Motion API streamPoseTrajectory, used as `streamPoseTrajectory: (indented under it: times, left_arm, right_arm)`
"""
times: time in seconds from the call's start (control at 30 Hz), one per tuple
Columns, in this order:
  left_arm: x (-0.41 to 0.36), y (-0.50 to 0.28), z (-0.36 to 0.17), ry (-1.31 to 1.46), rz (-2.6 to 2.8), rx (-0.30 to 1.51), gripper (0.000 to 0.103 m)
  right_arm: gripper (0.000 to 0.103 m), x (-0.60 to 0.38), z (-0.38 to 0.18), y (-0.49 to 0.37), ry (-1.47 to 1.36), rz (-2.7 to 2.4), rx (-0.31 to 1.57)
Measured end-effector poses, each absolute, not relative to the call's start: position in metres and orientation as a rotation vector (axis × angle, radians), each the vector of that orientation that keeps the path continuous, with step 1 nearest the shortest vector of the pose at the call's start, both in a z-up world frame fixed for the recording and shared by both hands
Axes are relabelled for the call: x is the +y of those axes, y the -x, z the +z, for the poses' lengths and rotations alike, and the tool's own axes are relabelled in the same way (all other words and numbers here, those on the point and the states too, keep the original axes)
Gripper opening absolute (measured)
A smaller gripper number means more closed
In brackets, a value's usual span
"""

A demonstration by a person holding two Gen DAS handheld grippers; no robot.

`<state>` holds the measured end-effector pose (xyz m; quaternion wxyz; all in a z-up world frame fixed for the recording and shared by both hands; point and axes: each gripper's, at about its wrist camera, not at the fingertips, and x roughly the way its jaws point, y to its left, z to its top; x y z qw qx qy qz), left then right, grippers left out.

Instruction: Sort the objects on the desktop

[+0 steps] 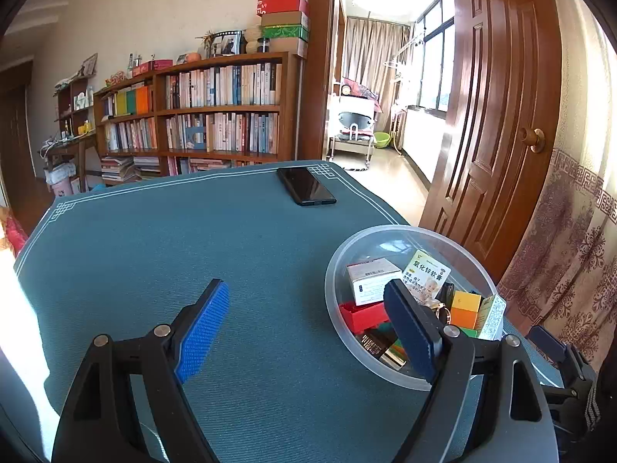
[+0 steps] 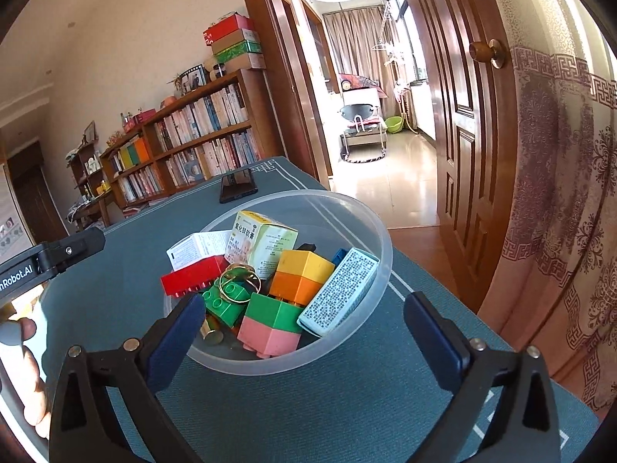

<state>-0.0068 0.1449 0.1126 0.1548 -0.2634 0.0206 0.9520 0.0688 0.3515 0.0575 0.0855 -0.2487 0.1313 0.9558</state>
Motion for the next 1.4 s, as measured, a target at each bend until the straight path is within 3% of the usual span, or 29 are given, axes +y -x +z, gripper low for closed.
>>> streamPoseTrajectory:
  times: [0.1,0.2,0.57,1.4]
  left_arm:
    - [0.150,-0.007,0.118,0.681,2.812,0.176,0.086]
    - [0.155,-0.020,0.123,0.614,2.889,0.267,0.093]
    - [0.154,-0.033,0.132,0.681,2.767,0.173,0.094]
    - [0.177,-0.042,0.121,0.749,2.706,0.228,0.094]
  right_arm:
    - [0.103,0.339,0.059,-0.072,0.780,2.875,0.333]
    - [0.103,0.330,0.066,-0.076,0.769,2.898,0.278]
    - [0.103,0.320,0.090,-0.091,0.724,2.923,0.242]
    - [0.103,0.329,0.084,-0.093,0.751,2.868,0.229]
